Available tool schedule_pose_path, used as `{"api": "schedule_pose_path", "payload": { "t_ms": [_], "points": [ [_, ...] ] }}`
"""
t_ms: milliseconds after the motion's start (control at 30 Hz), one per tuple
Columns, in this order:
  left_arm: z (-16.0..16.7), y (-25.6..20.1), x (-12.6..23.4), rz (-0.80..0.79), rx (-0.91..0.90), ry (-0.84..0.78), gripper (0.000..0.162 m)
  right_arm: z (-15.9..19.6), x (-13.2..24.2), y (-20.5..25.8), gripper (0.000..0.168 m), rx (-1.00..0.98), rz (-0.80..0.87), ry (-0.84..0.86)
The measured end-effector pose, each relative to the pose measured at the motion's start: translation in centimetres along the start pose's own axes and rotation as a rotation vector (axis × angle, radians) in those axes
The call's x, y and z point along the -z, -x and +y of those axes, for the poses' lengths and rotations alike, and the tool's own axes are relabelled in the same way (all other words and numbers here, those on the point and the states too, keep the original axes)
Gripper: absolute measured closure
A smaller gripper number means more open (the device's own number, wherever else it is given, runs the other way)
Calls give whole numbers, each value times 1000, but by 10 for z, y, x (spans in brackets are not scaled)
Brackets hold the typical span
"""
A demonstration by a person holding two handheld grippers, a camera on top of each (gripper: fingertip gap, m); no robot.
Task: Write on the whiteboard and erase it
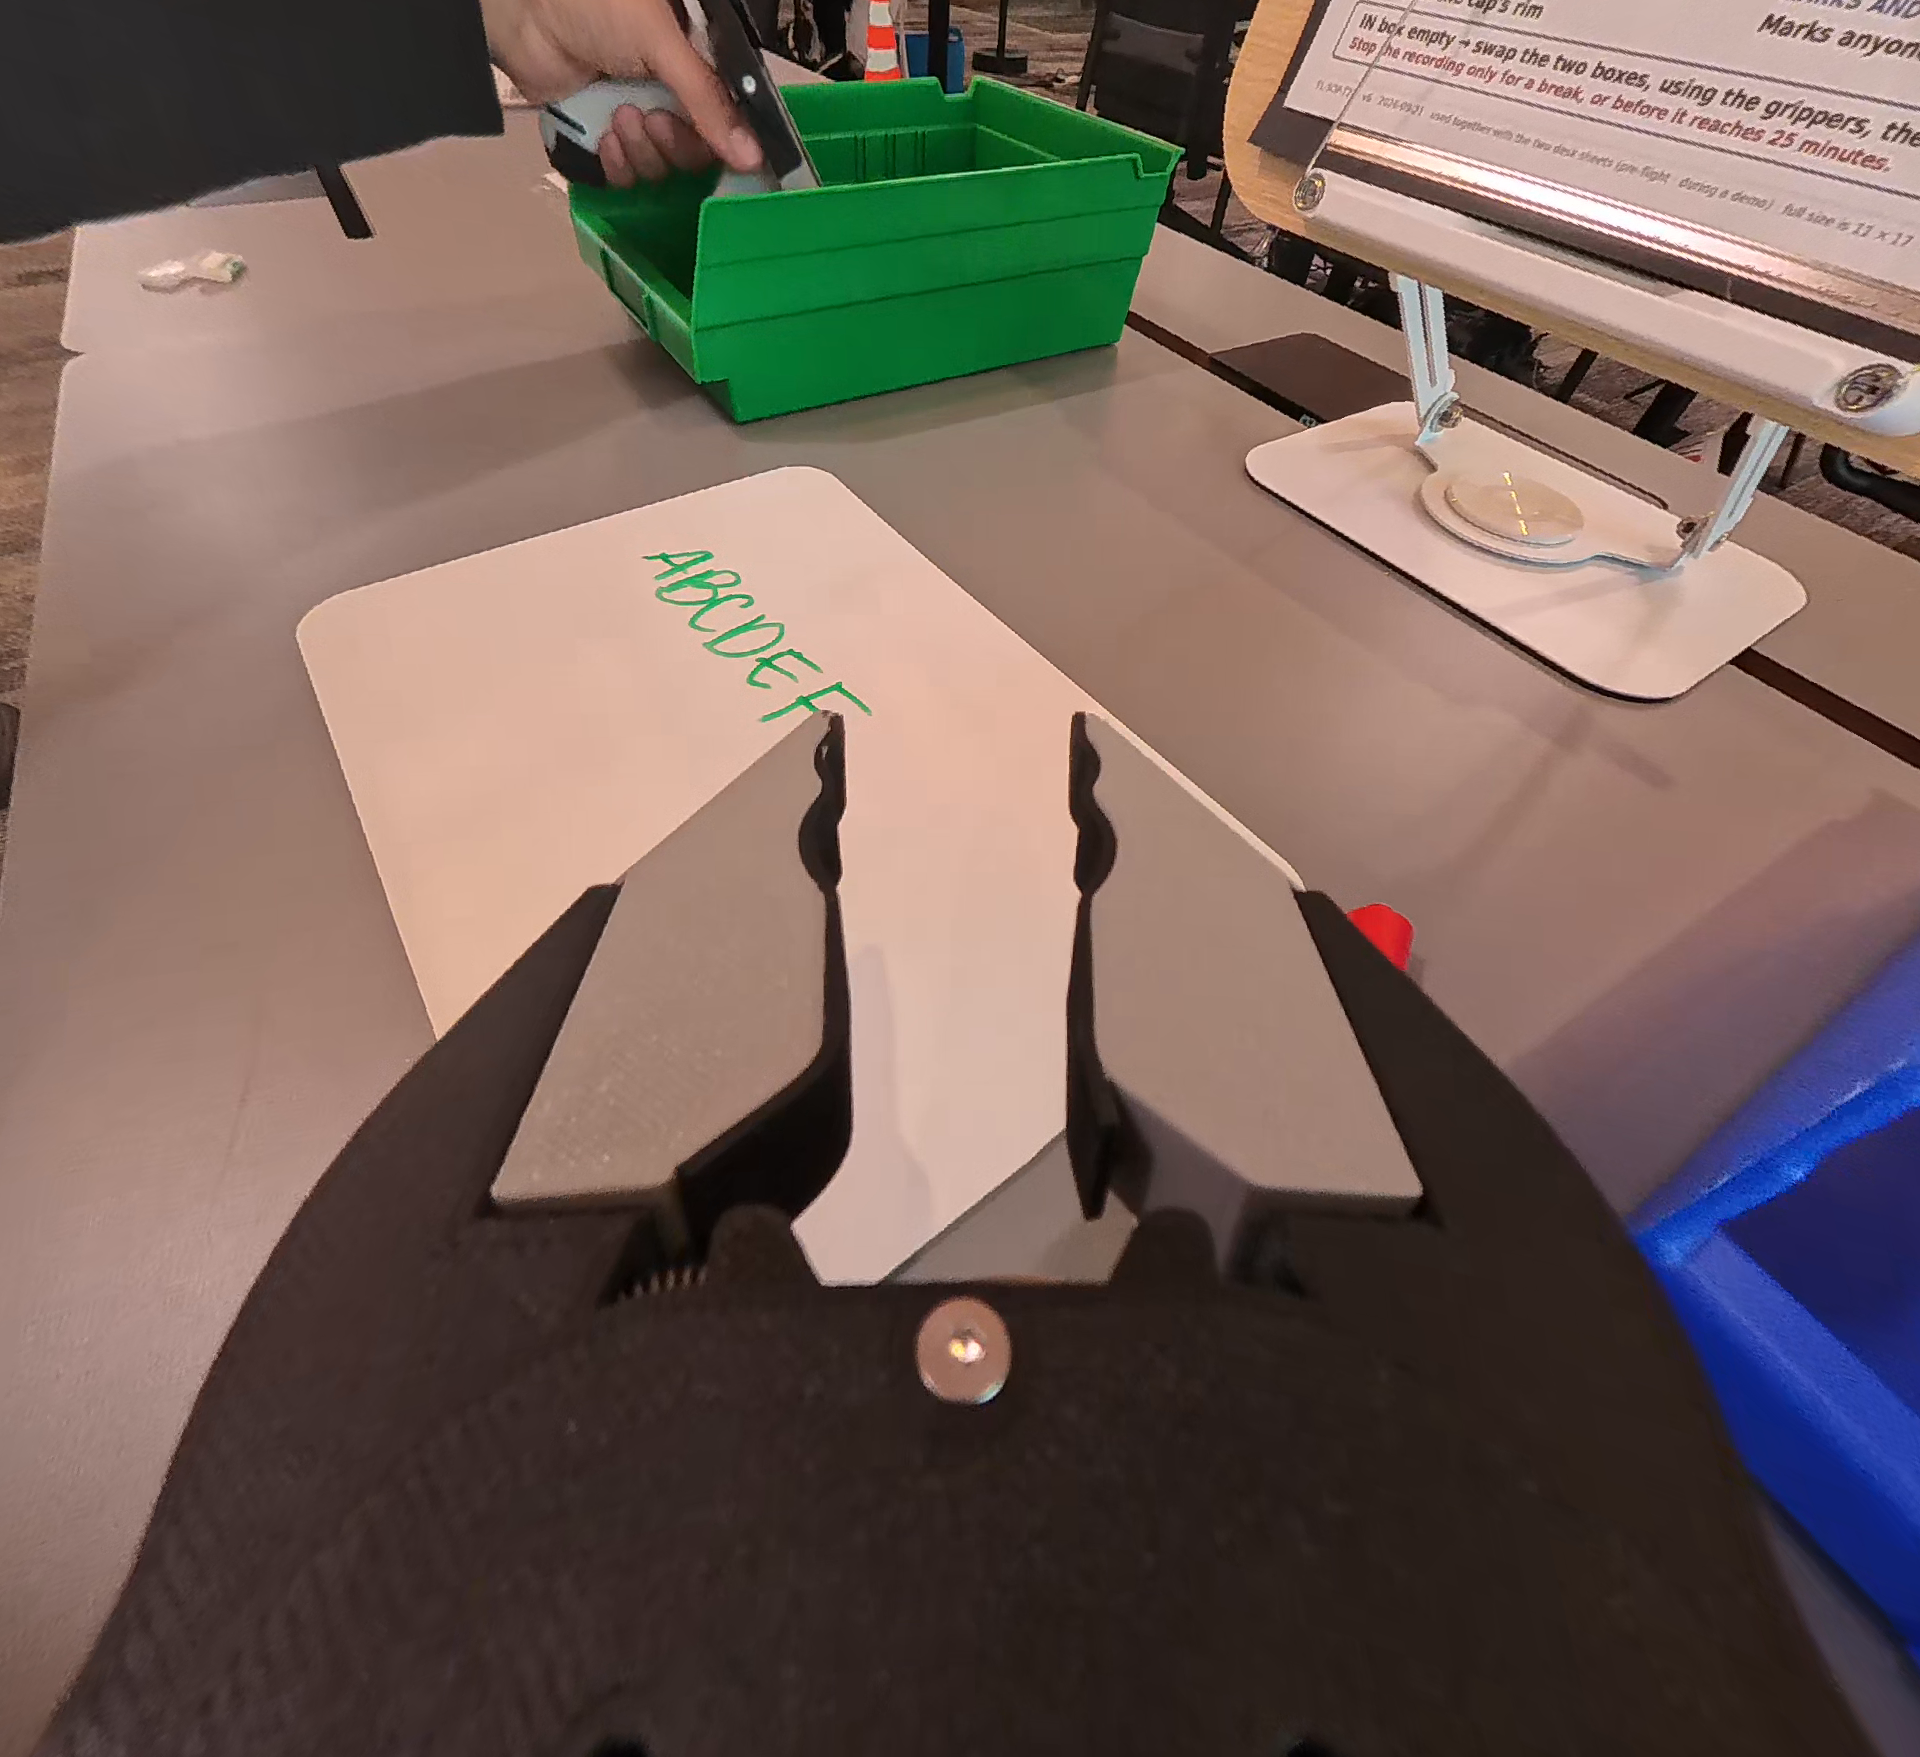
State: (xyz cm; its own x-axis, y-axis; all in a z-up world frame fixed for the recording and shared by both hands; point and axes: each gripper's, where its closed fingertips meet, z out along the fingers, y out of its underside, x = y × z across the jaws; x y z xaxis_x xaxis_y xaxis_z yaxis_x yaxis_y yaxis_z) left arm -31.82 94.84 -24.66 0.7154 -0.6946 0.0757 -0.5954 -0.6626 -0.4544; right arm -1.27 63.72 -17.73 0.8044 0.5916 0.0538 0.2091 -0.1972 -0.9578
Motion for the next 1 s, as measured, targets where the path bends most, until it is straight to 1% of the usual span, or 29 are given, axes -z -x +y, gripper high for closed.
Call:
{"api": "schedule_pose_path", "payload": {
  "t_ms": [33, 67, 100, 333, 467, 567, 633, 767, 900, 1000],
  "points": [
    [2, 1, -4, -11, -4, 11, 80, 0, 0, 0, 128, 0, 0, 2],
    [4, 1, -8, -21, -9, 18, 80, 1, 0, 0, 128, 1, 1, 3],
    [4, 1, -11, -21, -11, 18, 75, 1, 0, 0, 128, 3, 4, 4],
    [-1, 0, -12, -23, -27, 13, 76, 2, 0, -2, 128, -9, -1, 5],
    [-5, -7, -8, 16, -4, -5, 77, 0, 1, -1, 128, -9, -2, 1],
    [-2, -7, -12, -19, 14, 16, 79, 1, 0, 0, 128, -10, -6, 4],
    [1, -10, -17, -36, 17, 31, 83, 2, -1, 0, 128, -5, -3, 9],
    [3, -5, -28, -114, -7, 17, 108, 1, 0, 0, 128, -7, 0, 6],
    [-1, -1, -22, -135, -22, -35, 108, 5, -2, -1, 128, -23, -7, 14],
    [-14, 2, 3, -159, -40, -149, 108, 8, -4, 2, 128, -53, -36, 22]
  ]
}}
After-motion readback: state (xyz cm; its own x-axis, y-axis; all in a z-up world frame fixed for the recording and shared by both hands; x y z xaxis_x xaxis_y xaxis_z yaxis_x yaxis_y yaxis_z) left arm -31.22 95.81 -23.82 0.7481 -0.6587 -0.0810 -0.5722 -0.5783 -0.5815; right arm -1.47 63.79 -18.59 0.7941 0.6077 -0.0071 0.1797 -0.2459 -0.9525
